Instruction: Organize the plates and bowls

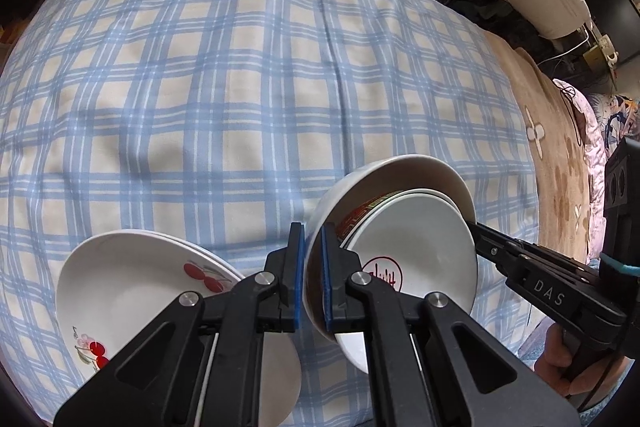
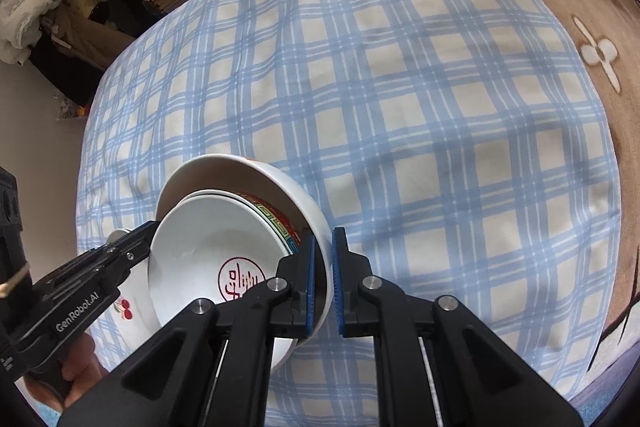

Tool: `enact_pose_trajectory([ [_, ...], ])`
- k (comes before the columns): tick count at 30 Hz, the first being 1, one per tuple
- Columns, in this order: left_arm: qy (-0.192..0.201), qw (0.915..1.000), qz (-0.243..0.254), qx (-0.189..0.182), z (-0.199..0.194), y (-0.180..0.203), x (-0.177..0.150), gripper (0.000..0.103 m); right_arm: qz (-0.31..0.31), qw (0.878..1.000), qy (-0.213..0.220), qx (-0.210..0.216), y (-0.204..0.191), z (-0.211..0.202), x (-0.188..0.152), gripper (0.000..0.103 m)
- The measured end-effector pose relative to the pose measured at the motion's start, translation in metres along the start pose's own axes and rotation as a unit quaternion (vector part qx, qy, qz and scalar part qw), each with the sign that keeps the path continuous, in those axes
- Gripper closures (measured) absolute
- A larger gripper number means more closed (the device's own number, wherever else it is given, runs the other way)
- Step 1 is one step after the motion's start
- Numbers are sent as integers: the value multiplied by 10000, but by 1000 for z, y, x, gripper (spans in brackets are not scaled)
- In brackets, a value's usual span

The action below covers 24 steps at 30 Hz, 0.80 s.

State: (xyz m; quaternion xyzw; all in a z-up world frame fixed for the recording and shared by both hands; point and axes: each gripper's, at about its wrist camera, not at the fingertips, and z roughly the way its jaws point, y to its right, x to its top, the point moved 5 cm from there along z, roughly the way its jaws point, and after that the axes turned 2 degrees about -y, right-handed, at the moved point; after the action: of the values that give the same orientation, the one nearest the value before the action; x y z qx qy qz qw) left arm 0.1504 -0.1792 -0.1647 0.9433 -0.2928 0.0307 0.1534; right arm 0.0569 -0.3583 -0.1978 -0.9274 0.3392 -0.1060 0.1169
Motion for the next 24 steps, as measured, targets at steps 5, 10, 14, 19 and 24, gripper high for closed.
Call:
enact_pose_trajectory([
  [5,34,10000,44,-18,-3,3,-1,97,109,9999,14,105,6,-2,-3,91],
  [10,29,10000,27,12,-4,6,-1,98,193,9996,57,202,7,-5,-5,91],
  [14,13,10000,-6,40,-4,5,-1,98,151,9997,77,178,7,-7,-4,91],
  [19,12,10000,-69,-32,-7,1,-2,98,120,9998,110,142,7,-10,-5,91],
  [24,63,10000,-63,-3,-13,1,-2,98,133,9997,151,112,1,-15,-5,91],
])
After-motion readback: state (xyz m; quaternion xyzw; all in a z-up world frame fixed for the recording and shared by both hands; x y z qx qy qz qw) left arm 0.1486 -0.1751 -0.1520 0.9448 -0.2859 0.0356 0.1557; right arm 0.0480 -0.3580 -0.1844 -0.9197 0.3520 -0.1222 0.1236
